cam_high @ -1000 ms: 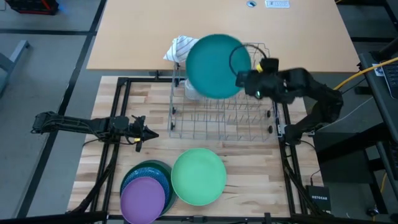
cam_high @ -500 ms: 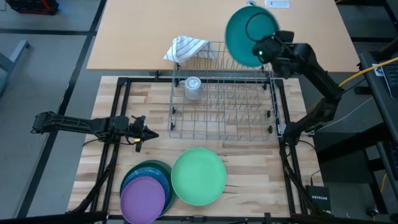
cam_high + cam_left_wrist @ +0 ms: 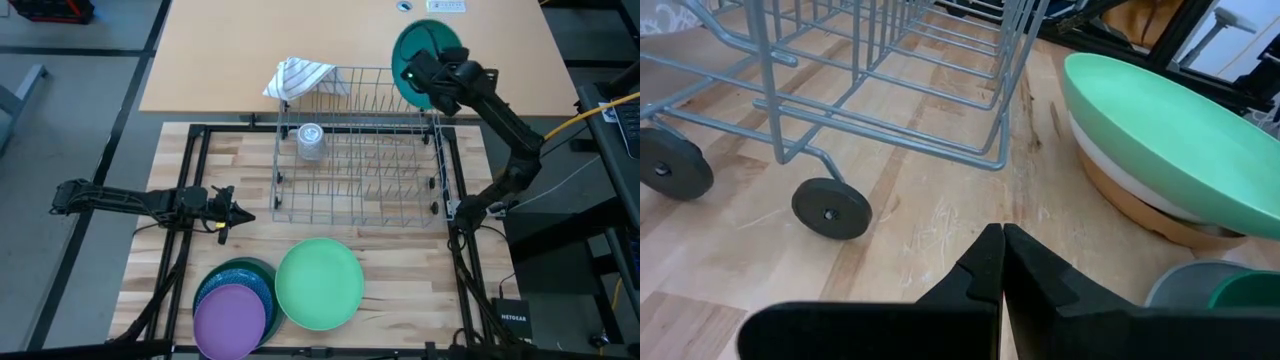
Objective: Sort dishes
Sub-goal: Put the blue plate in the dishwasher rack
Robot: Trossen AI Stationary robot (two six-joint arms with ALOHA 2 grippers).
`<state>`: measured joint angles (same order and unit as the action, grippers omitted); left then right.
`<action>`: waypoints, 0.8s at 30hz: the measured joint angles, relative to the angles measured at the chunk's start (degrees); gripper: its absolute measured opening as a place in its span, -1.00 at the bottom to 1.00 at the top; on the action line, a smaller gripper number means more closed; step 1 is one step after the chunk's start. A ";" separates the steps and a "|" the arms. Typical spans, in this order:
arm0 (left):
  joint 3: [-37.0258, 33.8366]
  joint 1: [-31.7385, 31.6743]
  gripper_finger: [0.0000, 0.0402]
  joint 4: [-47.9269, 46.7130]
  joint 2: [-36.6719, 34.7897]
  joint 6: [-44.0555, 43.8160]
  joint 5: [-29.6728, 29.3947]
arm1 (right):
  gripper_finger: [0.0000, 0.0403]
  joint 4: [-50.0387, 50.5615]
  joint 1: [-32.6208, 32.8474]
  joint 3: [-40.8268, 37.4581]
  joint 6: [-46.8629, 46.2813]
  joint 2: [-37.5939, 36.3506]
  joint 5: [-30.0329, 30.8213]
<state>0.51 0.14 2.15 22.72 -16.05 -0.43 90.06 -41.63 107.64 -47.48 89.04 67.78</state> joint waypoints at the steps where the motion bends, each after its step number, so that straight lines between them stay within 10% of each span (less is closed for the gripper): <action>1: 0.00 0.00 -1.00 -0.02 -0.02 0.00 0.00 | -0.98 -0.04 -0.67 -1.38 -0.03 0.06 0.38; 24: 0.01 0.00 -1.00 -0.02 -0.02 1.54 -0.02 | -0.98 -0.09 -3.41 -10.47 -1.64 3.56 1.67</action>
<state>0.52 0.14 2.13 22.70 -14.51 -0.45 89.97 -45.04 97.17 -49.12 92.60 69.45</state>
